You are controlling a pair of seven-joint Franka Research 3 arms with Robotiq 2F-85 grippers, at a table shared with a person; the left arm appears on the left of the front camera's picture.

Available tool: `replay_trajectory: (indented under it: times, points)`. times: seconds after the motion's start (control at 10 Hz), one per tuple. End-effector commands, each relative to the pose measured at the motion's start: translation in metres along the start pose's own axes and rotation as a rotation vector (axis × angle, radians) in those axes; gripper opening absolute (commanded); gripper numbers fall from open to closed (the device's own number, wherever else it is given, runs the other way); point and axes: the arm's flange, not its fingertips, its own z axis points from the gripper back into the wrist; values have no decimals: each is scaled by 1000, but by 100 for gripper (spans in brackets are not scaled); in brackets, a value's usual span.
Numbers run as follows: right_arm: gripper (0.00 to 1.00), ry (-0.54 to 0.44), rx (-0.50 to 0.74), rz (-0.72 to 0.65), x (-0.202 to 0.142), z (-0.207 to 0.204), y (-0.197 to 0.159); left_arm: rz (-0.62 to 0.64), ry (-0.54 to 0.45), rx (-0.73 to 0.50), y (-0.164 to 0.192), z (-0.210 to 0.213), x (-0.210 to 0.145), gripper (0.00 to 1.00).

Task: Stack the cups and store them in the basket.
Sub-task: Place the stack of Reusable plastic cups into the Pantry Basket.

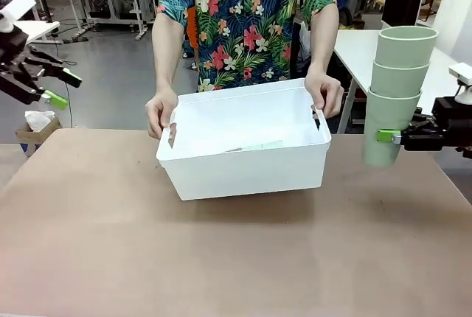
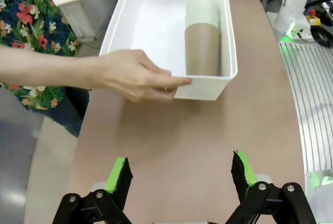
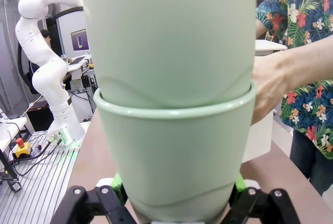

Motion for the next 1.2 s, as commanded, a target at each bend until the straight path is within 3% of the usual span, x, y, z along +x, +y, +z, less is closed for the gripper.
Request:
replay_trajectory:
  times: [0.0,0.1,1.1]
  points:
    - [85,-2,1,15,5,0,0,-10,-77,31,-1,-1,-2,100]
    - [85,-2,1,15,5,0,0,0,0,0,0,0,0,100]
    - [85,-2,1,15,5,0,0,0,0,0,0,0,0,100]
